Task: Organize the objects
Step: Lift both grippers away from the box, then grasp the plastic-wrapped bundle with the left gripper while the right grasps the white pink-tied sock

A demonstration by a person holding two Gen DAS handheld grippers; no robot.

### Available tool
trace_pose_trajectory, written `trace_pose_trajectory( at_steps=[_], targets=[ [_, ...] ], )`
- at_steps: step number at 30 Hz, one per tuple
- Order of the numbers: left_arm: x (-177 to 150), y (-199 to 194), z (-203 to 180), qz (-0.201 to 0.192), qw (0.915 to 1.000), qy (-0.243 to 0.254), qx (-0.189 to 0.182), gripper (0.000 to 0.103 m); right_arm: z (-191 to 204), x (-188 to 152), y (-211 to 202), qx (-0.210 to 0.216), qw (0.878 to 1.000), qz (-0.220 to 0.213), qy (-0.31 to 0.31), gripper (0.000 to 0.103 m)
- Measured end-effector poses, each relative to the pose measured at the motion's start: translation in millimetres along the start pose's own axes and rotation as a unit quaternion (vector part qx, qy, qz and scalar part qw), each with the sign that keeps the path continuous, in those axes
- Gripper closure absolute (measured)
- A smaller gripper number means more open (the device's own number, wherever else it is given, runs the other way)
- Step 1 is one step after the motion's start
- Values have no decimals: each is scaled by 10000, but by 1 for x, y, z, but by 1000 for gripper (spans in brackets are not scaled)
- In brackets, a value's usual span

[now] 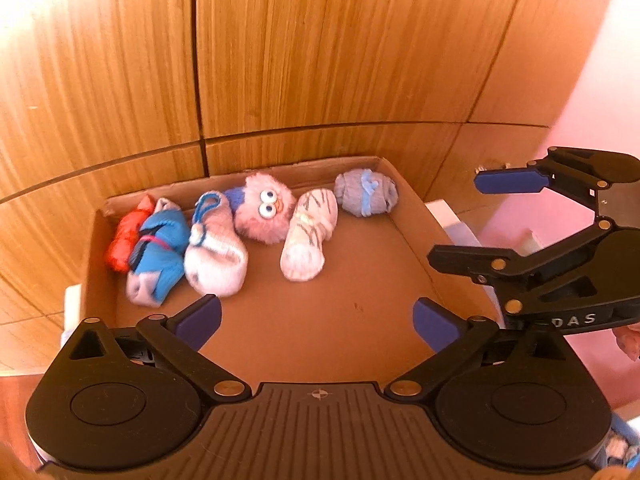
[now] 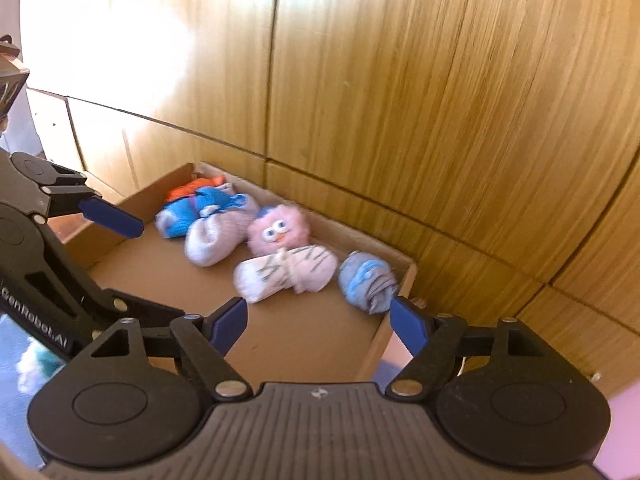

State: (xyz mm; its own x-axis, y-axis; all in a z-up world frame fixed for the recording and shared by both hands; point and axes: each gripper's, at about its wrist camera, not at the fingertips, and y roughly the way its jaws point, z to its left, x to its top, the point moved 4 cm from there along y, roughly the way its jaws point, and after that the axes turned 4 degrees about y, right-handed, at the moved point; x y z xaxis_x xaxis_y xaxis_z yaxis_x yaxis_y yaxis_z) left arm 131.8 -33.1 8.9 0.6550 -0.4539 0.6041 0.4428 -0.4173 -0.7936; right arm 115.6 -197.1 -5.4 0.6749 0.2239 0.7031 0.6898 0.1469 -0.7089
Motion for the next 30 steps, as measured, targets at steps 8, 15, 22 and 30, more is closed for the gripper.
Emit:
trace_pose_trajectory(
  at_steps=[8,15,22,30],
  targets=[
    [-62,-60,-18,-380,9991,-82,191,0,24,-46,-57,183,9993,-315,105,16],
    [-142,-74,-55,-464,9980,-398,184,0,40,-117,-94,-14,9963,-765,383,14],
    [-180,-60,-86,-298,9985,-355,297,0,57,-156,-97,217,9953,-939,-118,14],
    [-185,-28,-84,-60,9975,-561,416,26,44,-150,-74,913,9899,-766,-774,16]
  ],
)
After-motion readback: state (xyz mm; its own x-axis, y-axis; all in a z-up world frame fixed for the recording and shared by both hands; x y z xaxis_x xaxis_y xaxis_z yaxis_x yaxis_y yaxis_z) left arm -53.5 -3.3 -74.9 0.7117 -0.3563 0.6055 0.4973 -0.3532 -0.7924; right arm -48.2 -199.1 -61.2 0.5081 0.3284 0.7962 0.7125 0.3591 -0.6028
